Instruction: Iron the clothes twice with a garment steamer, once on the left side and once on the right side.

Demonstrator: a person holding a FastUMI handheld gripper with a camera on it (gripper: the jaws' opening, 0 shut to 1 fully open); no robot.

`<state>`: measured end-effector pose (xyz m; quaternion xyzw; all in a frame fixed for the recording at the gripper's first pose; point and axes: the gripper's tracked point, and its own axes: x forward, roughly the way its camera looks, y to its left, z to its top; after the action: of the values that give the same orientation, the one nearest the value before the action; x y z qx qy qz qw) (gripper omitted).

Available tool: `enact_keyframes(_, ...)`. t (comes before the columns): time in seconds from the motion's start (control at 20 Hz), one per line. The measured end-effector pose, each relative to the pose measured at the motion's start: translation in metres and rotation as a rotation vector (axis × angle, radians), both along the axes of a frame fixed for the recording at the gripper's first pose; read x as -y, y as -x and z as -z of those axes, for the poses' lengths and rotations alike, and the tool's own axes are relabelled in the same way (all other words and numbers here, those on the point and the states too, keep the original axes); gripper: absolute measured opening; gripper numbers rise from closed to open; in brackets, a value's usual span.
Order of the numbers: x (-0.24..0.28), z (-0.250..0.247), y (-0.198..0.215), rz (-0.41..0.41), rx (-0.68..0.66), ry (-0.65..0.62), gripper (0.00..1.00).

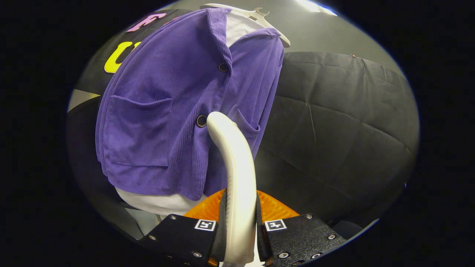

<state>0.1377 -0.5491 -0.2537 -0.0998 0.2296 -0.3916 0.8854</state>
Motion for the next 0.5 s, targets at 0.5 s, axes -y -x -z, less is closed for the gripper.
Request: enact_keyframes(0.5, -0.075, -0.015, 0.059, -0.062, 0.064, -0.024, 0.33)
